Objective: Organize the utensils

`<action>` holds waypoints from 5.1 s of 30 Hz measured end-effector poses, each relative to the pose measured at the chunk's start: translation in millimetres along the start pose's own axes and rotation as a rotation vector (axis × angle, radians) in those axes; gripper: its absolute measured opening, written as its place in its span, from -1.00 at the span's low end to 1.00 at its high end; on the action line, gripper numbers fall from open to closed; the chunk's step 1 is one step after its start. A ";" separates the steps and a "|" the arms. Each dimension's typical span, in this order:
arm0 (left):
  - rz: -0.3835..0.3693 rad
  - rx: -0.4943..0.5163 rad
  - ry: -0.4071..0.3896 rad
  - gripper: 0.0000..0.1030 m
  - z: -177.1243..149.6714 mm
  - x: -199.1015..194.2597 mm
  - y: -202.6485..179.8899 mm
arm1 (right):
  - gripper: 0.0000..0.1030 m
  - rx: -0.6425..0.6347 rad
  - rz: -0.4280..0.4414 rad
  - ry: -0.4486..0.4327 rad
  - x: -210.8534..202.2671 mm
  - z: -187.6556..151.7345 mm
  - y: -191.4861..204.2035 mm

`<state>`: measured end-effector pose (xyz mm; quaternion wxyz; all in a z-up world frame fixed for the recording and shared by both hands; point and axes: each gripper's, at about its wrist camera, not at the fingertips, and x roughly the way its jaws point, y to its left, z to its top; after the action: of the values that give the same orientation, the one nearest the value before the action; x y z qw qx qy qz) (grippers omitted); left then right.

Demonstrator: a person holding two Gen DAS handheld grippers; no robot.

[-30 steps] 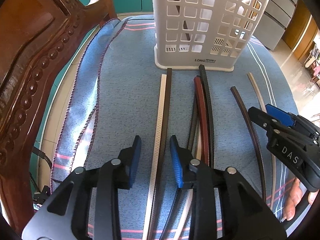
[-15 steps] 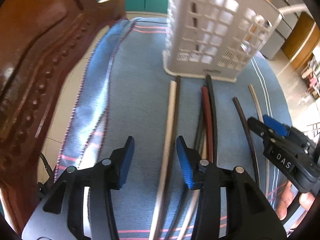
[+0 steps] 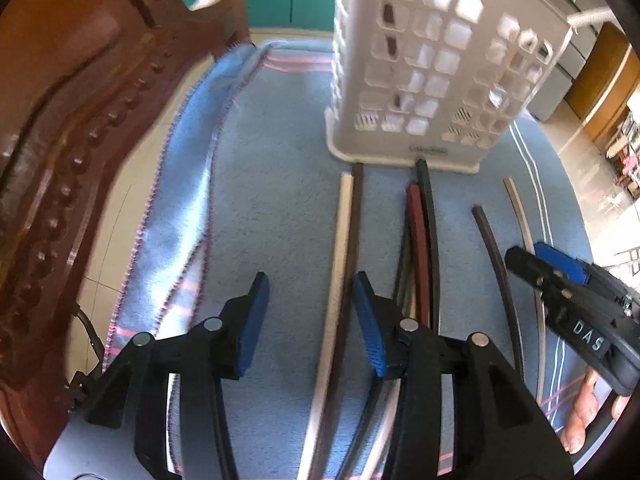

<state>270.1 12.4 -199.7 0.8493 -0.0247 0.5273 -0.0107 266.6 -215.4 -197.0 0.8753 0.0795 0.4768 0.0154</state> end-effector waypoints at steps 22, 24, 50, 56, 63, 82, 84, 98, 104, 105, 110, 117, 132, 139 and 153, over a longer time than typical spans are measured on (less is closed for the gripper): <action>-0.065 -0.097 -0.041 -0.51 -11.1 -31.7 17.5 | -0.11 0.004 -0.011 0.003 2.1 0.2 0.8; -0.052 -0.087 -0.032 -0.51 -12.4 -27.7 14.9 | -0.10 0.002 -0.013 0.003 2.1 0.2 0.8; -0.054 -0.010 -0.019 -0.75 -25.2 -19.7 -10.5 | -0.04 -0.007 -0.007 0.004 1.7 -0.4 2.3; -0.135 -0.053 -0.069 -0.75 -26.8 -42.3 -0.4 | -0.04 -0.008 -0.003 0.007 1.7 0.0 1.5; -0.125 -0.049 -0.078 -0.74 -31.8 -51.1 3.0 | -0.03 -0.007 -0.004 0.009 1.3 0.2 1.1; -0.010 0.010 -0.031 -0.61 -10.5 -4.8 -14.4 | -0.01 -0.094 0.003 -0.038 -2.1 -1.4 19.2; 0.000 0.017 -0.036 -0.61 -9.3 -3.1 -15.6 | -0.01 -0.119 -0.022 -0.039 1.4 -0.9 23.3; -0.002 0.006 -0.038 -0.61 4.4 6.8 -10.2 | -0.01 -0.008 0.006 -0.057 -21.6 17.0 -27.5; 0.021 0.013 -0.051 -0.49 1.5 2.9 -17.4 | -0.05 -0.056 -0.013 -0.033 -5.2 14.7 -10.8; 0.027 0.014 -0.053 -0.47 2.0 3.3 -19.0 | -0.05 -0.076 -0.022 -0.032 -2.2 15.5 -4.2; 0.059 0.020 -0.067 -0.43 7.3 7.1 -24.2 | -0.20 -0.157 -0.126 -0.018 12.4 13.7 17.8; 0.037 0.036 -0.058 -0.85 10.8 5.0 -33.4 | -0.84 -0.166 -0.067 -0.020 4.7 8.4 19.2; -0.058 -0.015 -0.284 -0.87 -6.1 -93.0 -18.2 | -0.87 -0.102 0.092 -0.262 -105.0 10.7 12.0; -0.166 0.019 -0.482 -0.87 -17.5 -193.3 -18.7 | -0.87 -0.114 0.194 -0.407 -182.3 -4.1 12.6; -0.263 -0.170 -0.897 -0.87 70.0 -303.3 13.9 | -0.87 0.006 0.278 -0.774 -291.1 60.1 20.2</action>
<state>198.1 41.9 102.0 0.9796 -0.1628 0.0998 -0.0631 159.3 -232.9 80.4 0.9794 0.1457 0.0969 0.1009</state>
